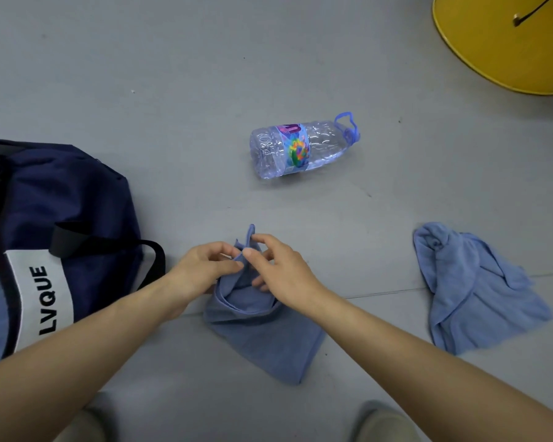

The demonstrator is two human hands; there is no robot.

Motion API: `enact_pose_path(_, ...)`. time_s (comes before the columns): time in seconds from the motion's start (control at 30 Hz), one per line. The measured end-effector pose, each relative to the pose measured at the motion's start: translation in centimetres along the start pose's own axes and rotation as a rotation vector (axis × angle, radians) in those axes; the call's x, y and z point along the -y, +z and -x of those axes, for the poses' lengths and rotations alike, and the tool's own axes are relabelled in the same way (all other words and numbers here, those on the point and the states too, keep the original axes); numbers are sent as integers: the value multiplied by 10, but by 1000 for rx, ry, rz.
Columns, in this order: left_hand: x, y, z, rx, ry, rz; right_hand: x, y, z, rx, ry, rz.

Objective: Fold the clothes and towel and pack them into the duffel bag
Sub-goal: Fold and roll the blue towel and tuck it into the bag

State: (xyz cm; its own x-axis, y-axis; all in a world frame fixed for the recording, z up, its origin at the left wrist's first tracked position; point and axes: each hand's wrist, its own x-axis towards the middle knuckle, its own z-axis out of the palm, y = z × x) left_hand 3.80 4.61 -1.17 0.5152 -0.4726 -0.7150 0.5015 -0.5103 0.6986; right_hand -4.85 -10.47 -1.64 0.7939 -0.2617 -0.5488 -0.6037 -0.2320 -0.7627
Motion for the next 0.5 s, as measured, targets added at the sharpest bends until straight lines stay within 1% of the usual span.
enact_pose_path(0.07, 0, 1, 0, 43, -2, -22, 3, 2, -3, 5, 75, -119)
enact_pose_path(0.17, 2, 2, 4, 77, 3, -43, 7, 4, -4, 24, 102, -188)
enact_pose_path(0.23, 2, 3, 6, 47, 13, -18, 8, 3, -4, 14, 93, -215)
enact_pose_path(0.33, -3, 5, 9, -42, -1, 51, 6, 2, -3, 10, 74, -256)
enact_pose_path(0.4, -7, 5, 10, -88, 18, 52, 5, 3, 0, 21, 49, -278)
enact_pose_path(0.5, -12, 7, 13, -87, 51, 46, 4, 6, 1, 27, 14, -264)
